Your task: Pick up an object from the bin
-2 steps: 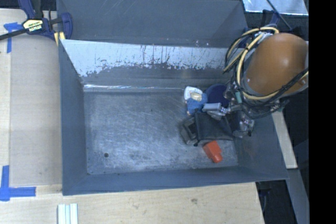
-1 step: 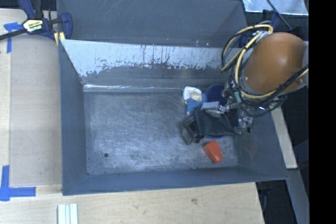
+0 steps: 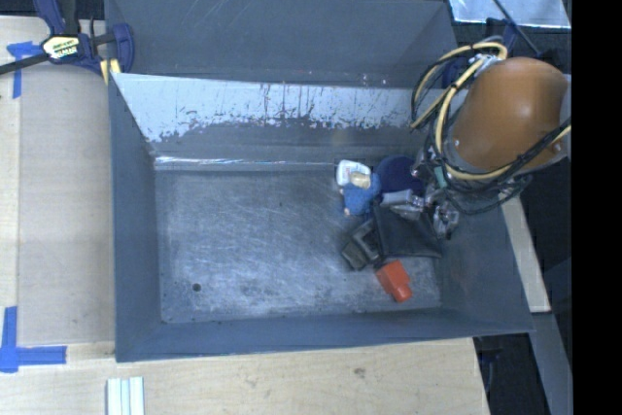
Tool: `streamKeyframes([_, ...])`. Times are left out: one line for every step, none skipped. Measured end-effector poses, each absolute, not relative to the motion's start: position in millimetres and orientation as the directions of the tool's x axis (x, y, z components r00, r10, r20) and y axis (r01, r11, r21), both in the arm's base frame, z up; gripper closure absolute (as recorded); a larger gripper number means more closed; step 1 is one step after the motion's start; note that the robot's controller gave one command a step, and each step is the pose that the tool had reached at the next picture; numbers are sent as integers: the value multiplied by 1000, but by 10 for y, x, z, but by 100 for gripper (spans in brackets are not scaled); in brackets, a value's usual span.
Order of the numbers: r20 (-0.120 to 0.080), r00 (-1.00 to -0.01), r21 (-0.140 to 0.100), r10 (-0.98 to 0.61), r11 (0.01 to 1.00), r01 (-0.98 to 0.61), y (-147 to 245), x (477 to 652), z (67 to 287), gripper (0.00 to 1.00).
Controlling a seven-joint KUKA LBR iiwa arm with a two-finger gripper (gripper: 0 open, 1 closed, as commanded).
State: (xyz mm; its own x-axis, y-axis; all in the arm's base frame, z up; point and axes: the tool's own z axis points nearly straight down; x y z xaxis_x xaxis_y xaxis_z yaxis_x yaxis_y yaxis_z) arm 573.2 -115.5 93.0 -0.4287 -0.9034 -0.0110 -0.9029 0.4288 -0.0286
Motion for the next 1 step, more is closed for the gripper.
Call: streamKeyframes([-4,-411,-12,-912,411,-912,-1170,5712,2225,100])
